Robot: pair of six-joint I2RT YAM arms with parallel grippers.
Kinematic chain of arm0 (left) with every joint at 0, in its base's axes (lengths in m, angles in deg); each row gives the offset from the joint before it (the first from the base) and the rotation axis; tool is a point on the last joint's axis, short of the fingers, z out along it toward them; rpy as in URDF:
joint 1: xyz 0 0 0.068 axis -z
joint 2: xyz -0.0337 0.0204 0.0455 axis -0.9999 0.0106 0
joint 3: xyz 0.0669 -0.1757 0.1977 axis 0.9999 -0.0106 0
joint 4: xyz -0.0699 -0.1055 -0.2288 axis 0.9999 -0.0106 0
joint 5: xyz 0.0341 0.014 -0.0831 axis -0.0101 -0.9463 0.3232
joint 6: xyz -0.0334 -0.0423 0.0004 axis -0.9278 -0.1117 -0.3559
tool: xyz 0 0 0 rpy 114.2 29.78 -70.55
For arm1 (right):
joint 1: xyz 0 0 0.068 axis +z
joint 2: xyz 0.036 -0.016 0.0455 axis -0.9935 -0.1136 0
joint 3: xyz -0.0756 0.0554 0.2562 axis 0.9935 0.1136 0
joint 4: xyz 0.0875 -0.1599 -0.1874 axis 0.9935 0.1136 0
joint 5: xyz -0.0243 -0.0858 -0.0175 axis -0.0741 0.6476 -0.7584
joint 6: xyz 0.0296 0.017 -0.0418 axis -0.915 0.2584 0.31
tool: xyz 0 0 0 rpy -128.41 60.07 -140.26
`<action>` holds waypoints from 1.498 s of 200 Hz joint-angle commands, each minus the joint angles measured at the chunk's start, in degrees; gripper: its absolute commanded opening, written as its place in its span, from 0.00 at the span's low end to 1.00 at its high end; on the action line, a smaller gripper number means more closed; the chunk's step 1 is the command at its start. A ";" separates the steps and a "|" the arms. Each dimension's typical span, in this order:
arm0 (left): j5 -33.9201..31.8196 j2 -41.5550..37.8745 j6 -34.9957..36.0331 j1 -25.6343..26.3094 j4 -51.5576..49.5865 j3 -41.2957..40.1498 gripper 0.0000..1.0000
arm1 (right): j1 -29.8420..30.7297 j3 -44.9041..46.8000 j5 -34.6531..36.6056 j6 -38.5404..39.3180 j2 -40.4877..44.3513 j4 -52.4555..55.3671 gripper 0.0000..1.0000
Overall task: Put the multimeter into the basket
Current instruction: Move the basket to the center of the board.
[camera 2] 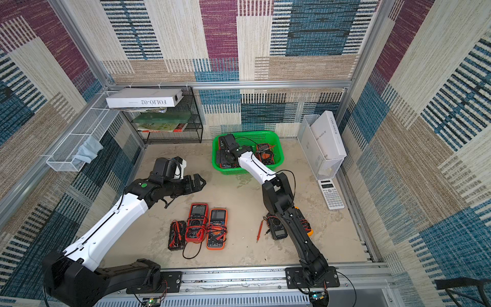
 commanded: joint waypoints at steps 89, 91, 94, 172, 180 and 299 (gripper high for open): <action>0.71 -1.53 0.15 -0.18 1.09 -0.99 1.00 | 3.82 8.78 2.47 -3.33 4.52 2.90 0.85; 0.71 -1.49 0.15 -0.16 1.12 -0.99 1.00 | 3.86 8.85 2.56 -3.26 4.51 2.97 0.85; 0.70 -1.49 0.15 -0.20 1.10 -0.99 1.00 | 3.95 8.85 2.66 -3.24 4.51 3.01 0.86; 0.97 -0.87 0.18 -0.18 1.28 -0.22 0.99 | 3.87 7.54 1.02 3.69 3.24 2.98 0.99; 0.89 -0.77 0.16 -0.16 1.19 -0.12 1.00 | 3.87 7.03 0.68 4.41 3.01 3.27 1.00; 0.18 -0.17 -0.63 -0.19 2.02 -0.80 1.00 | 3.61 6.13 -3.04 7.09 8.35 1.61 0.99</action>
